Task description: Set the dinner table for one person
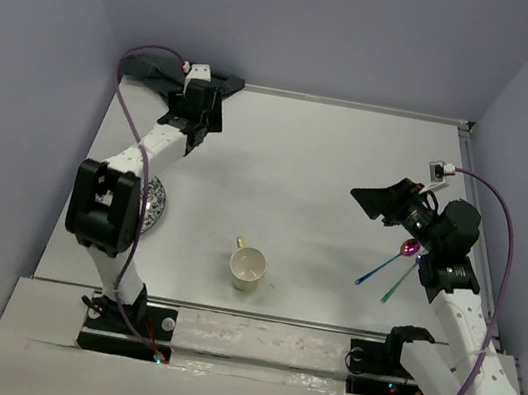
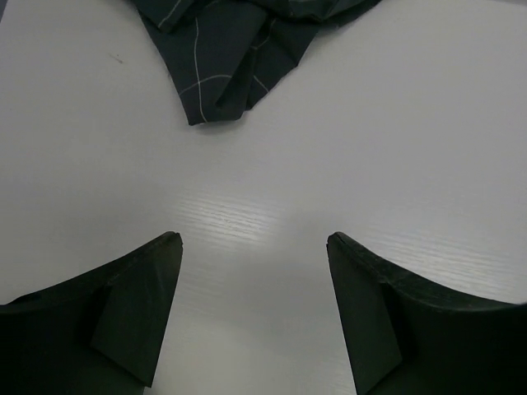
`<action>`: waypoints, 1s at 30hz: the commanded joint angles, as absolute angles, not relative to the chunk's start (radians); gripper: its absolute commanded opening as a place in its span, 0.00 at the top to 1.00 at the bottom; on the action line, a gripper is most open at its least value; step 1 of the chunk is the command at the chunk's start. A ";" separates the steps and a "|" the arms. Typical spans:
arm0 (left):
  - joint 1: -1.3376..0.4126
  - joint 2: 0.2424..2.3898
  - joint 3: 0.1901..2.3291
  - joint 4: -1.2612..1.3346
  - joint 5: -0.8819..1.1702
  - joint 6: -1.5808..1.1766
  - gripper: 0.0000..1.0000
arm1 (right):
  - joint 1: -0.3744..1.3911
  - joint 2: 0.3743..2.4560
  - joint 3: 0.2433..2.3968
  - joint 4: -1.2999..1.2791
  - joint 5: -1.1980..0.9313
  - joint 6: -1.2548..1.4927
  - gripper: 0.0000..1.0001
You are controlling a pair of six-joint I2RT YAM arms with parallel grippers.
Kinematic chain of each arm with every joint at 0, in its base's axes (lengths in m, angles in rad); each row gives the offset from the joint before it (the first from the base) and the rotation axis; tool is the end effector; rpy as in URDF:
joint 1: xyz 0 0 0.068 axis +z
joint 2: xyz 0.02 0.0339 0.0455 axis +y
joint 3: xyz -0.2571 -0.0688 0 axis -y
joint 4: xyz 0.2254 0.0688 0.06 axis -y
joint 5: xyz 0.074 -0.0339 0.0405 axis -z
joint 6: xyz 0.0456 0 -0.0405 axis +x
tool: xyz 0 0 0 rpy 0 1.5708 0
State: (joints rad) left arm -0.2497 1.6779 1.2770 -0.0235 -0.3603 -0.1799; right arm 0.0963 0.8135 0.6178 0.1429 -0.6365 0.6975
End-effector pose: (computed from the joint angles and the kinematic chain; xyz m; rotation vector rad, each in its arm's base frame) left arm 0.3768 -0.0795 0.2884 -0.1614 1.9606 0.0788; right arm 0.1832 0.0449 0.3095 -0.0040 1.7346 1.1101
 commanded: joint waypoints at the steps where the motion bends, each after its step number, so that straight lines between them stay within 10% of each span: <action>1: -0.238 1.867 1.477 -0.130 -0.468 -0.118 0.20 | 0.089 0.802 0.623 0.175 -0.666 0.670 0.24; 22: -0.173 2.434 2.163 -0.418 -0.563 -0.032 0.23 | 0.089 0.830 0.617 0.198 -0.716 0.683 0.25; 27: -0.156 2.514 2.278 -0.451 -0.558 -0.037 0.42 | 0.089 0.838 0.594 0.221 -0.719 0.683 0.25; 30: -0.144 2.539 2.316 -0.460 -0.537 -0.052 0.80 | 0.089 0.874 0.580 0.253 -0.722 0.690 0.25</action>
State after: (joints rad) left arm -0.1650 2.5408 2.2421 -0.4187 -0.5335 -0.0589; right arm 0.0963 0.8402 0.5945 0.1635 -0.6949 0.6853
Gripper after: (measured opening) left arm 0.452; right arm 0.751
